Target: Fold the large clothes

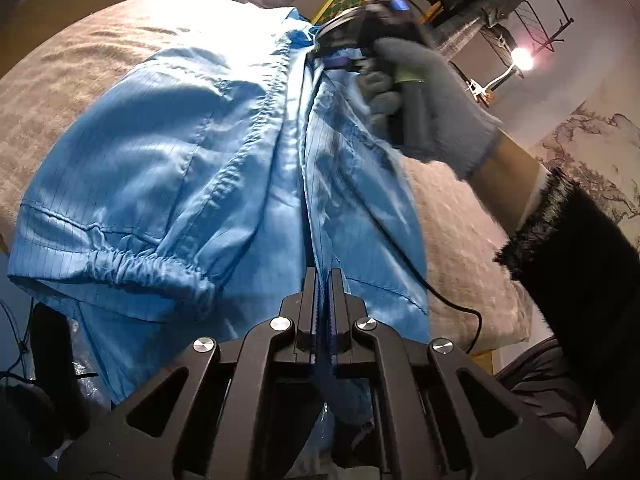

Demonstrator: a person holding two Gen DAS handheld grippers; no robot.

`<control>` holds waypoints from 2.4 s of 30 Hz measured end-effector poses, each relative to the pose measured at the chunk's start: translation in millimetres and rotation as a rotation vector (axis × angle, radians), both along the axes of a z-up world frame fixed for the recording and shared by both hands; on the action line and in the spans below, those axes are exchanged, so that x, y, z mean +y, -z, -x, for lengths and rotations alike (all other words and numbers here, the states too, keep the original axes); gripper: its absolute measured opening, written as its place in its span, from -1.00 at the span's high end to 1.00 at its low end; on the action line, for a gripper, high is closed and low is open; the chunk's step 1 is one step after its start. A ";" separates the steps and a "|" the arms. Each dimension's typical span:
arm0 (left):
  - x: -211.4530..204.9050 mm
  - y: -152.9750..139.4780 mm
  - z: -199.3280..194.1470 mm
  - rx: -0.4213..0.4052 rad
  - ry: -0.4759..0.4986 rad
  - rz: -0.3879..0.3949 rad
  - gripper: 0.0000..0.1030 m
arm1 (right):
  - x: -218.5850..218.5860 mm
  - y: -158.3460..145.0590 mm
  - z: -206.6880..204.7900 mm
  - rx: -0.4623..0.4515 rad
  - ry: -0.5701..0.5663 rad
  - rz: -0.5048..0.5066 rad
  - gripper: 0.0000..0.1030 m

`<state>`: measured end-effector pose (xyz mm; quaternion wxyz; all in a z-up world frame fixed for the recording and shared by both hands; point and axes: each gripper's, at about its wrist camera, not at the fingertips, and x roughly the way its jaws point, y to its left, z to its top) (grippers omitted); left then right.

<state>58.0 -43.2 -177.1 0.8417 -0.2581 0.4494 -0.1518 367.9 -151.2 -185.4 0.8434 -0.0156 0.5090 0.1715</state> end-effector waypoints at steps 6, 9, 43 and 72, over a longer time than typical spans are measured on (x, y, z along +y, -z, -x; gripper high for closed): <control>2.1 -4.1 2.9 -0.022 0.000 -0.031 0.97 | -62.5 -50.8 28.7 -0.034 0.018 -0.145 0.30; 3.0 -1.7 5.6 -0.014 -0.003 -0.040 0.97 | -98.9 -73.1 64.2 -0.043 0.014 -0.156 0.32; 172.8 -14.7 -29.9 0.211 0.077 0.031 -0.16 | -164.4 9.6 289.9 0.221 -0.032 -0.374 -0.01; 134.8 5.1 -26.4 0.277 0.218 0.124 0.97 | -153.5 28.5 298.4 0.334 -0.108 -0.640 0.99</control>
